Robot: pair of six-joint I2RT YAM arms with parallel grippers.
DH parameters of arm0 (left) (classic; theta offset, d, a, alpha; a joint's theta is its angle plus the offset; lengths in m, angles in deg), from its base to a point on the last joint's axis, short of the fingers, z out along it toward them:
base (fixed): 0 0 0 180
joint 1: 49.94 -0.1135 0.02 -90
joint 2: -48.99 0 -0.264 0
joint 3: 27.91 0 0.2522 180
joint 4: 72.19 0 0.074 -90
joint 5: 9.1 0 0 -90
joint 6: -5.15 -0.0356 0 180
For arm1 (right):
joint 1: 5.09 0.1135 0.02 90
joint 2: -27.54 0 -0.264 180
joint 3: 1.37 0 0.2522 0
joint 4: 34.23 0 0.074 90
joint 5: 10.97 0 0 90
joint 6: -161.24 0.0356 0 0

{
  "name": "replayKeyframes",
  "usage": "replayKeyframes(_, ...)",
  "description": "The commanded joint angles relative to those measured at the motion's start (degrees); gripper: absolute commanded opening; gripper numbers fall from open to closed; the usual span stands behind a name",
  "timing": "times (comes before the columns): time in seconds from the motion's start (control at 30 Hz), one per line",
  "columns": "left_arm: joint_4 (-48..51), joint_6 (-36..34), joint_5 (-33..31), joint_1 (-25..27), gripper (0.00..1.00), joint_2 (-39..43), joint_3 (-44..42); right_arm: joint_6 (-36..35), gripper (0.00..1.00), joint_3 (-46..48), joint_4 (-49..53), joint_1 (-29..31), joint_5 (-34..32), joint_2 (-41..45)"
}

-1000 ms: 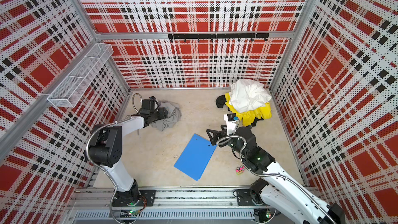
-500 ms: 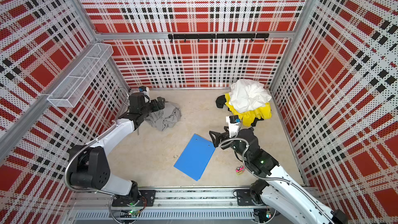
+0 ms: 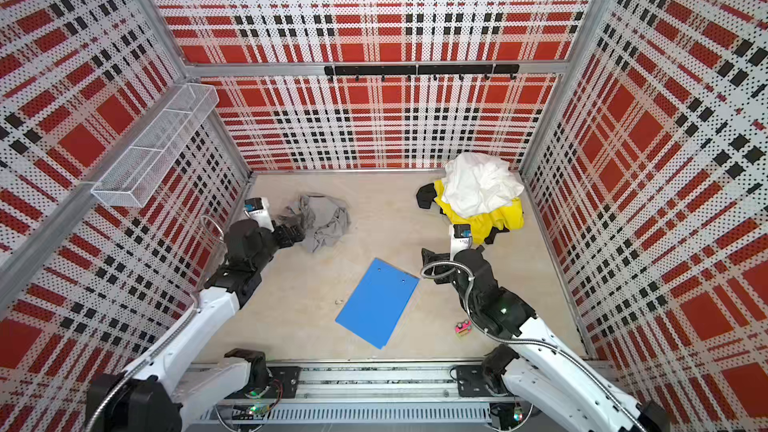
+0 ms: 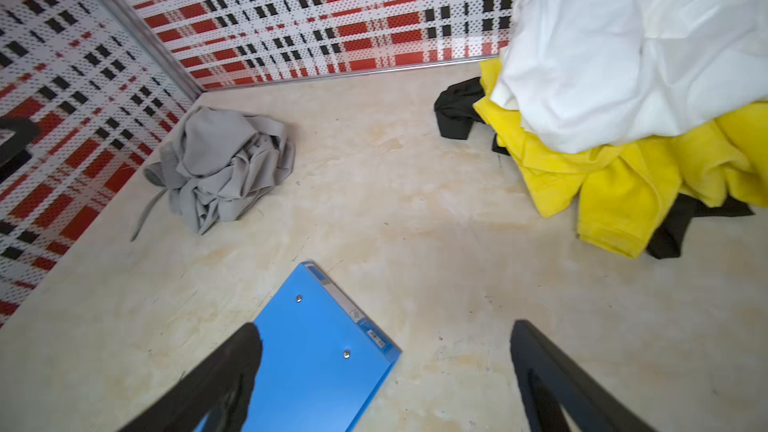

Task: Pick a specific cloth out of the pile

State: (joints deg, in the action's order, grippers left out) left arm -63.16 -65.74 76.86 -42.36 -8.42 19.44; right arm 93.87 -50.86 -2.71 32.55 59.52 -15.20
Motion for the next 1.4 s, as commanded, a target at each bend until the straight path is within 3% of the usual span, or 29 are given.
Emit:
replayKeyframes(0.0,-6.3,-0.7,-8.9,-1.5,0.99,1.4,-5.8,-0.5,1.00,2.7,-3.9,0.2,-8.8,-0.2)
replayKeyframes(0.1,-15.6,-5.7,-10.4,-2.4,0.99,0.6,-11.8,-5.1,1.00,7.2,-12.5,-2.6,-8.8,0.0)
replayKeyframes(0.23,-29.7,-12.6,-11.9,-2.7,0.99,-4.3,-16.9,-8.2,1.00,7.3,-18.2,-14.8,1.2,-3.2)
replayKeyframes(0.5,-50.5,-18.8,-7.7,-3.8,0.99,-20.8,-17.8,-15.1,1.00,8.9,-32.5,-30.3,4.5,-14.3)
replayKeyframes(0.7,-69.6,-21.3,-3.7,-4.6,0.99,-33.4,-20.0,-17.9,1.00,14.1,-49.5,-36.4,4.7,-22.0)
replayKeyframes(0.73,-70.4,-21.5,-3.9,-4.6,0.99,-34.1,-19.5,-18.3,1.00,15.0,-52.6,-36.9,4.7,-23.3)
replayKeyframes(0.8,-57.9,-19.9,-2.6,-5.9,0.99,-31.4,-16.1,-20.3,1.00,17.6,-62.1,-37.3,4.8,-26.7)
replayKeyframes(0.87,-61.0,-18.2,2.2,-8.1,0.99,-32.9,-15.8,-22.8,1.00,19.6,-71.5,-37.4,5.3,-31.1)
replayKeyframes(1.1,-60.9,-18.4,2.1,-8.0,0.99,-32.7,-16.0,-22.0,1.00,22.0,-89.5,-38.2,10.3,-45.7)
replayKeyframes(1.2,-60.9,-18.6,2.0,-7.9,0.99,-32.8,-16.0,-22.0,1.00,20.6,-85.5,-38.2,10.8,-45.6)
replayKeyframes(1.37,-60.9,-19.2,3.2,-7.7,0.99,-32.9,-15.9,-22.6,1.00,20.9,-87.8,-38.2,11.4,-46.5)
